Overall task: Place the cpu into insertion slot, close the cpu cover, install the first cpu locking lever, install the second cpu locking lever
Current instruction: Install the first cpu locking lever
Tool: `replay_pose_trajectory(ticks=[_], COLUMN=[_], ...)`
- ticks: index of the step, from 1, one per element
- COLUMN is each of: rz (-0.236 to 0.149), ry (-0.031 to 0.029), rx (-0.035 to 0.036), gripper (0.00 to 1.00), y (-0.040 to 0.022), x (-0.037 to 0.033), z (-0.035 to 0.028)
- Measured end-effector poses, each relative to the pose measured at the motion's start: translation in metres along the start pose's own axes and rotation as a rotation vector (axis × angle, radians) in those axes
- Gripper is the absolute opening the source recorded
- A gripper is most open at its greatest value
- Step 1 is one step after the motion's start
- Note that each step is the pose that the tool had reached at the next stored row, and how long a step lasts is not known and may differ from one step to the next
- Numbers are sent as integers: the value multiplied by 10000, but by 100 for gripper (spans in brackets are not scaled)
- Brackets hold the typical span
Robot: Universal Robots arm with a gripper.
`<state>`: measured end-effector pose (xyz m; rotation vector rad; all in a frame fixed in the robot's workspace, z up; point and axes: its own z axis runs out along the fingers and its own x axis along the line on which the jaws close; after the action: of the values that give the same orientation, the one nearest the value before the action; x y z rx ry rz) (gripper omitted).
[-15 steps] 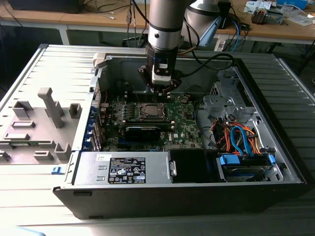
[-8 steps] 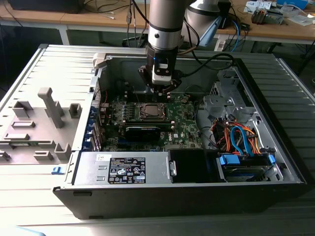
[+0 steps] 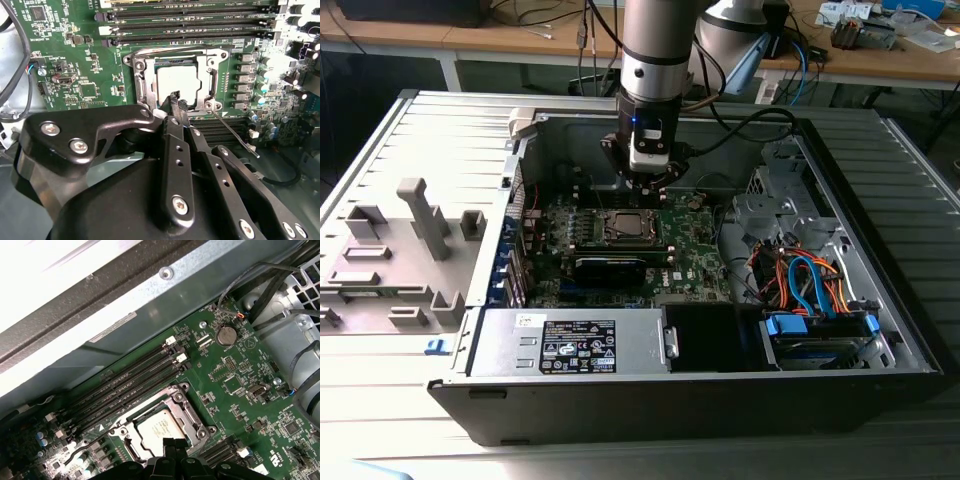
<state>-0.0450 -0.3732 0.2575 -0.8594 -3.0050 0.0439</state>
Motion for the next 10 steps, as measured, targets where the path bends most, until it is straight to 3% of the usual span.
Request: replay_pose_trajectory(ticks=[10], rz=[-118], ry=[-4], rx=[1], gripper=[11], y=[0], x=[0], z=[0])
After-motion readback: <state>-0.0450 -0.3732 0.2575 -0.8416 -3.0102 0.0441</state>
